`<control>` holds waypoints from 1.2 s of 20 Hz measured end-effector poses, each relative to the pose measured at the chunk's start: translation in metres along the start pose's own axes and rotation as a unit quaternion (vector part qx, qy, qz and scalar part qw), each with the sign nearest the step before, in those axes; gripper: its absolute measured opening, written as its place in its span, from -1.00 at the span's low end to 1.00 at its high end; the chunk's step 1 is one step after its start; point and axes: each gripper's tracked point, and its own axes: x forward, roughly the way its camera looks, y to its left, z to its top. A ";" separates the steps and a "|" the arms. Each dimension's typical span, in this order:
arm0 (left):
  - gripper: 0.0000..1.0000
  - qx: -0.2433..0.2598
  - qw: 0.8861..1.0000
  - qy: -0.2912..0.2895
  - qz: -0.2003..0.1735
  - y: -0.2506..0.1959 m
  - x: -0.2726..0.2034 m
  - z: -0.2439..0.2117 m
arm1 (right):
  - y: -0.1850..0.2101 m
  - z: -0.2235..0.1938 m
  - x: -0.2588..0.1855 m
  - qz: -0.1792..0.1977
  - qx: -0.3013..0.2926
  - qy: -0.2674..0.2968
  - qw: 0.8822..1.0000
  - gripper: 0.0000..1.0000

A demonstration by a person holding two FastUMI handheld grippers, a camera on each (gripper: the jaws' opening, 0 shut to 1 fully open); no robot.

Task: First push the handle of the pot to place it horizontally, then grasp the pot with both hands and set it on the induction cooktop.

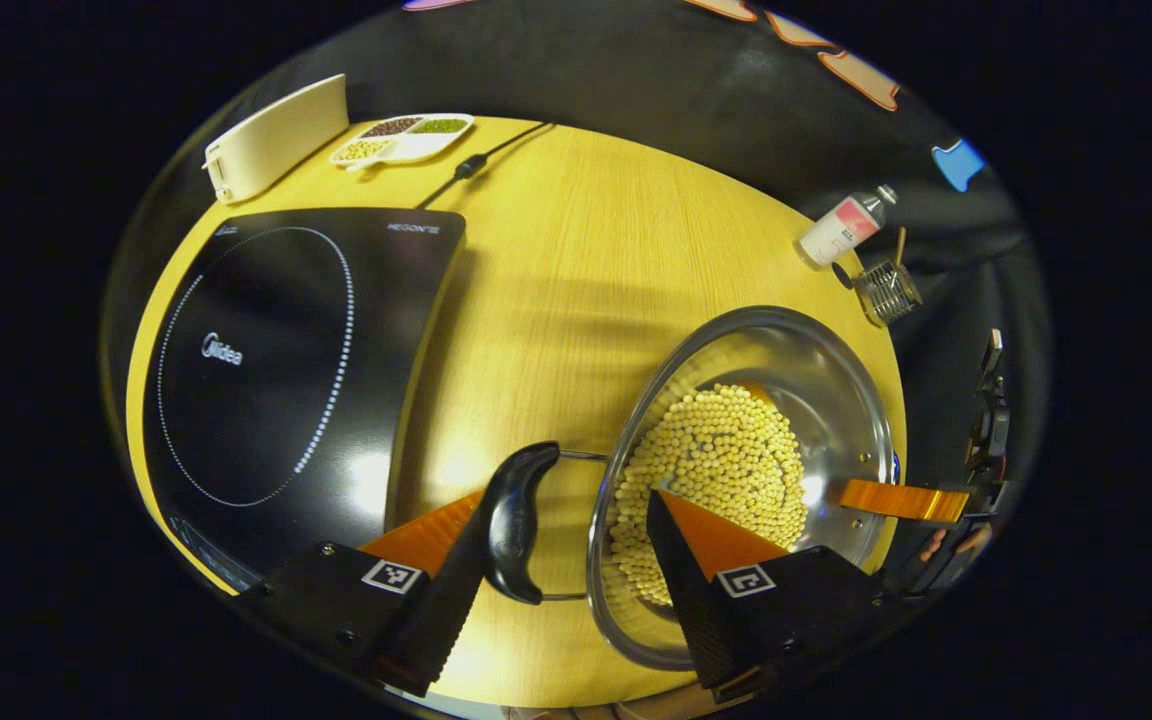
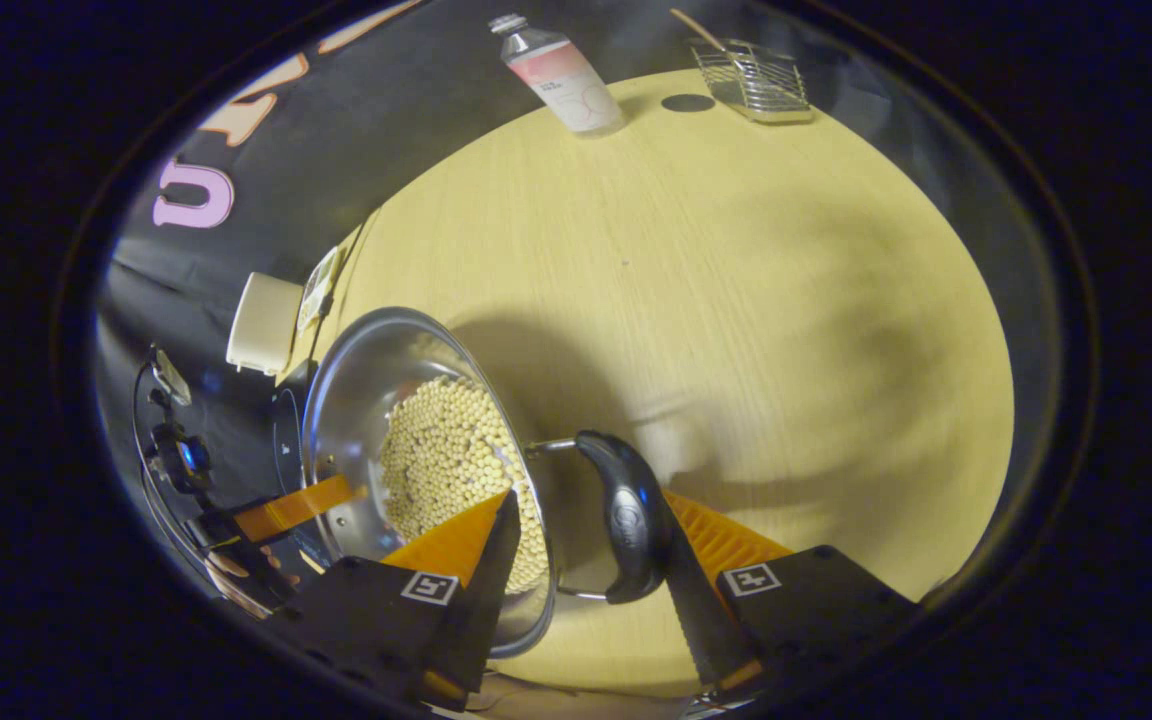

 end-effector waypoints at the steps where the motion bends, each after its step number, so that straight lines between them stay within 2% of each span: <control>1: 0.84 -0.001 1.000 0.006 0.002 0.001 0.001 -0.002 | 0.000 -0.001 0.002 -0.001 -0.005 0.003 1.000 0.60; 2: 0.82 -0.001 1.000 0.009 0.004 0.002 0.004 -0.002 | -0.001 -0.002 0.005 -0.007 -0.012 0.007 1.000 0.39; 3: 0.80 -0.001 1.000 0.011 0.010 0.004 0.007 -0.001 | -0.010 0.000 0.006 -0.025 -0.019 0.004 0.999 0.39; 5: 0.65 -0.006 1.000 0.014 0.021 0.011 0.013 -0.001 | -0.013 -0.005 0.006 -0.028 -0.022 0.012 0.999 0.41; 6: 0.62 -0.007 1.000 0.018 0.022 0.013 0.015 -0.003 | -0.012 -0.003 0.005 -0.024 -0.020 0.011 0.999 0.05; 7: 0.40 -0.010 1.000 0.020 0.021 0.012 0.013 -0.003 | -0.012 -0.003 0.005 -0.025 -0.020 0.012 0.999 0.05; 8: 0.42 -0.011 1.000 0.017 0.022 0.012 0.014 -0.001 | -0.012 -0.002 0.008 -0.025 -0.020 0.006 0.999 0.17; 10: 0.35 -0.013 1.000 0.015 0.023 0.012 0.012 -0.004 | -0.012 0.002 0.008 -0.025 -0.021 -0.003 0.999 -0.03; 14: 0.27 -0.013 1.000 0.005 0.020 0.007 0.005 -0.004 | -0.015 0.007 0.002 -0.033 -0.021 -0.022 0.999 -0.03; 15: 0.27 -0.008 1.000 -0.004 0.019 0.004 0.000 -0.002 | -0.014 0.007 -0.001 -0.032 -0.020 -0.024 0.999 -0.03; 16: 0.32 -0.002 1.000 -0.012 0.017 0.002 -0.003 0.000 | -0.014 0.005 -0.006 -0.031 -0.019 -0.025 0.999 0.24; 19: 0.26 0.010 1.000 -0.023 0.012 -0.002 -0.013 0.002 | -0.011 0.004 -0.020 -0.033 -0.019 -0.037 0.999 0.24; 20: 0.26 0.012 1.000 -0.023 0.010 -0.002 -0.017 0.001 | -0.009 0.002 -0.026 -0.035 -0.019 -0.042 0.998 0.10; 24: 0.31 0.020 1.000 -0.021 -0.005 0.001 -0.035 -0.004 | 0.002 -0.009 -0.048 -0.044 -0.018 -0.056 0.997 0.10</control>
